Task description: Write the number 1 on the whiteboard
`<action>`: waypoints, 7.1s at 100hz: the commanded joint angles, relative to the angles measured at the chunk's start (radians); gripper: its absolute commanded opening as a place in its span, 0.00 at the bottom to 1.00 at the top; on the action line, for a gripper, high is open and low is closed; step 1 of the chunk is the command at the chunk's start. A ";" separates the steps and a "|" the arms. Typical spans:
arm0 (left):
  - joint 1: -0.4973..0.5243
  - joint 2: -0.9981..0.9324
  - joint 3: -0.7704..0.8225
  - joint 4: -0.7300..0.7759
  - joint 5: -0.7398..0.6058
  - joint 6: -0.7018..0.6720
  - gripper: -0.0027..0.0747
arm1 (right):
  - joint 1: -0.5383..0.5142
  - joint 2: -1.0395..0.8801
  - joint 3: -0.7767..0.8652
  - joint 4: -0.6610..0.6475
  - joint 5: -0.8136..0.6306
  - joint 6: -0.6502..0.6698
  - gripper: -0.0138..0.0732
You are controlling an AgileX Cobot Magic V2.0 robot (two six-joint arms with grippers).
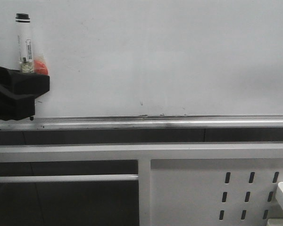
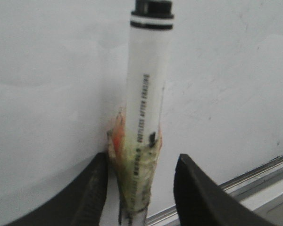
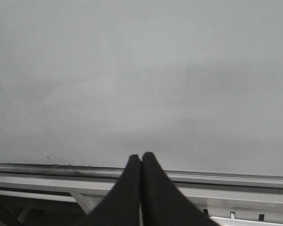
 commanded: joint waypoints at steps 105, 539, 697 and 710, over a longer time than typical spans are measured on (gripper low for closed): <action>-0.102 -0.197 -0.244 0.638 0.765 -0.018 0.01 | 0.500 0.532 -0.340 0.005 0.105 -0.368 0.08; 0.009 -0.784 0.077 -0.176 0.231 -0.025 0.01 | 0.401 0.743 -0.117 0.136 -0.593 -0.405 0.08; -0.036 -0.316 -0.163 0.906 0.385 -0.224 0.44 | 0.670 0.797 -0.639 0.055 0.246 -0.444 0.08; -0.036 -0.316 -0.163 0.906 0.385 -0.224 0.24 | 0.670 0.797 -0.639 0.055 0.246 -0.444 0.08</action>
